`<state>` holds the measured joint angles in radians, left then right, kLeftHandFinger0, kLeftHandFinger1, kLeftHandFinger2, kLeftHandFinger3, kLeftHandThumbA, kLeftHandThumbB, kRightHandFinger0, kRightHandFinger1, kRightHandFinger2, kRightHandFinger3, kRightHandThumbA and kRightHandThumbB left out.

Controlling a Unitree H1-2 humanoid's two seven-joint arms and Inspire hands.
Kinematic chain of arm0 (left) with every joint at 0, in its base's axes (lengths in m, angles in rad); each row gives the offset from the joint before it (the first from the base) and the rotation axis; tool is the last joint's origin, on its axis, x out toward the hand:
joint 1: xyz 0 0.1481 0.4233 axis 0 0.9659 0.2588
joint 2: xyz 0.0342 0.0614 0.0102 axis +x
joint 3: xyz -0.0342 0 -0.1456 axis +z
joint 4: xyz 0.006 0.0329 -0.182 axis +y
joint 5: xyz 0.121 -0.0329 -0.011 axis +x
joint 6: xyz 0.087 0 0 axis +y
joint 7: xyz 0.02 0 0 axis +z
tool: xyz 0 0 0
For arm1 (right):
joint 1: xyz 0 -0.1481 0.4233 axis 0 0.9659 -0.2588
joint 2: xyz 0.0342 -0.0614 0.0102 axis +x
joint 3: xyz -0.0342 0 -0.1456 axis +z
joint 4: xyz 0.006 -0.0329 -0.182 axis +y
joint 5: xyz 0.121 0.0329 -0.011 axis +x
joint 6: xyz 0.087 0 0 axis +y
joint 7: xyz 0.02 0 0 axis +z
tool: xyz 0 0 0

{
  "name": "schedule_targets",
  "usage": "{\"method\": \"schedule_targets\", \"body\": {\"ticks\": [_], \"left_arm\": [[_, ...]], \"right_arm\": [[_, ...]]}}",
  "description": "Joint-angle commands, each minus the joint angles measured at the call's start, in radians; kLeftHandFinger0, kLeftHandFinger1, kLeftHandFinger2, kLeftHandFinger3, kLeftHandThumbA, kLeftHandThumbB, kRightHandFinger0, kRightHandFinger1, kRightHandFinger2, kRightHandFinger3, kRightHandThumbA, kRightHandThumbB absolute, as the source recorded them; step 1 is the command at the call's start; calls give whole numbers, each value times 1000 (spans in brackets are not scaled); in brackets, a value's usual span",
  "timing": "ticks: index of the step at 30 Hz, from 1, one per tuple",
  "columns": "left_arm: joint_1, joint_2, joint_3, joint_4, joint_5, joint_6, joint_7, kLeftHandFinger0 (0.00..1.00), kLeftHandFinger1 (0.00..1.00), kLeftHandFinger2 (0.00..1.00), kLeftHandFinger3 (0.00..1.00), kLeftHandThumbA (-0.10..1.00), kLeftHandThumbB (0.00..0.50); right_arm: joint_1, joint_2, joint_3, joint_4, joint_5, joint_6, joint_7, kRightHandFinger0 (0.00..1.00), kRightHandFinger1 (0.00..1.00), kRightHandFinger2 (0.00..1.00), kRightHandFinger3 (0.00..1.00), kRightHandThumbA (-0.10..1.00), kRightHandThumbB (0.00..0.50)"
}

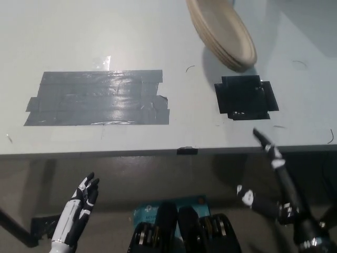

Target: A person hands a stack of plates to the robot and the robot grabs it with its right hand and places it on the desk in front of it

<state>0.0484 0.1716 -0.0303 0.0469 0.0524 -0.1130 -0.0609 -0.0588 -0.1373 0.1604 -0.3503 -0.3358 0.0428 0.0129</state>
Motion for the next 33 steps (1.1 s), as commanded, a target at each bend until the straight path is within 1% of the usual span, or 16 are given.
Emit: {"method": "schedule_targets", "body": {"ticks": [1, 2, 4, 5, 6, 8, 9, 11, 12, 13, 14, 16, 19, 22, 25, 33], "left_arm": [[7, -2, -8, -35, 14, -29, -5, 1000, 1000, 1000, 1000, 908, 250], [5, -2, -8, -37, 12, -25, -5, 1000, 1000, 1000, 1000, 906, 249], [-4, -1, -8, -34, 14, -29, -4, 1000, 1000, 1000, 1000, 906, 246], [-7, -1, -8, -32, 13, -31, -3, 1000, 1000, 1000, 1000, 905, 246], [-9, 1, -9, -31, 15, -33, -3, 1000, 1000, 1000, 1000, 907, 244], [-11, 1, -10, -35, 12, -26, -3, 1000, 1000, 1000, 1000, 907, 248], [-9, 0, -10, -39, 11, -18, -4, 1000, 1000, 1000, 1000, 908, 252], [-7, 1, -13, -38, 16, -24, -3, 1000, 1000, 1000, 1000, 913, 246], [-7, 0, -12, -37, 9, -24, -5, 1000, 1000, 1000, 1000, 911, 246], [-8, -2, -11, -37, 2, -23, -7, 1000, 1000, 1000, 1000, 897, 250], [-10, -2, -11, -36, 1, -23, -7, 1000, 1000, 1000, 1000, 897, 251], [-15, 1, -12, -38, 5, -20, -8, 1000, 1000, 1000, 1000, 902, 251], [-18, 1, -13, -39, 10, -16, -6, 1000, 1000, 1000, 1000, 909, 254], [-21, 2, -13, -35, 15, -18, -4, 1000, 1000, 1000, 1000, 921, 255], [-30, 3, -13, -26, 14, -33, -5, 1000, 1000, 1000, 1000, 922, 243], [-38, 7, -10, -30, 23, -24, -4, 1000, 1000, 1000, 1000, 920, 241]], "right_arm": [[-247, 21, -60, -145, -358, -31, -150, 1000, 1000, 1000, 1000, 929, 314], [-263, 21, -61, -137, -366, -26, -153, 1000, 1000, 1000, 1000, 935, 315], [-342, 19, -65, -72, -403, 4, -181, 1000, 1000, 1000, 1000, 1000, 372], [-352, 18, -66, -61, -411, 5, -187, 1000, 1000, 1000, 1000, 1000, 378], [-372, 17, -65, -40, -415, 12, -189, 1000, 1000, 1000, 1000, 1000, 408], [-405, 13, -62, -5, -430, 24, -192, 1000, 1000, 1000, 1000, 1000, 413], [-422, 11, -60, 15, -439, 34, -193, 1000, 1000, 1000, 1000, 1000, 425], [-445, 11, -56, 57, -440, 29, -206, 1000, 1000, 1000, 1000, 1000, 432], [-460, 4, -50, 90, -449, 20, -216, 1000, 1000, 1000, 1000, 1000, 420], [-488, 1, -43, 135, -459, 37, -213, 1000, 1000, 1000, 1000, 1000, 439], [-500, 0, -42, 153, -466, 44, -214, 1000, 1000, 1000, 1000, 1000, 441], [-543, -2, -37, 219, -481, 60, -221, 1000, 1000, 1000, 1000, 1000, 463], [-579, -7, -29, 277, -490, 72, -213, 1000, 1000, 1000, 1000, 1000, 474], [-617, -15, -12, 340, -481, 84, -175, 1000, 1000, 1000, 1000, 1000, 486], [-636, -17, 5, 374, -497, 86, -172, 1000, 1000, 1000, 1000, 1000, 498], [-644, -32, 58, 423, -503, 64, -142, 1000, 1000, 1000, 1000, 1000, 500]]}}
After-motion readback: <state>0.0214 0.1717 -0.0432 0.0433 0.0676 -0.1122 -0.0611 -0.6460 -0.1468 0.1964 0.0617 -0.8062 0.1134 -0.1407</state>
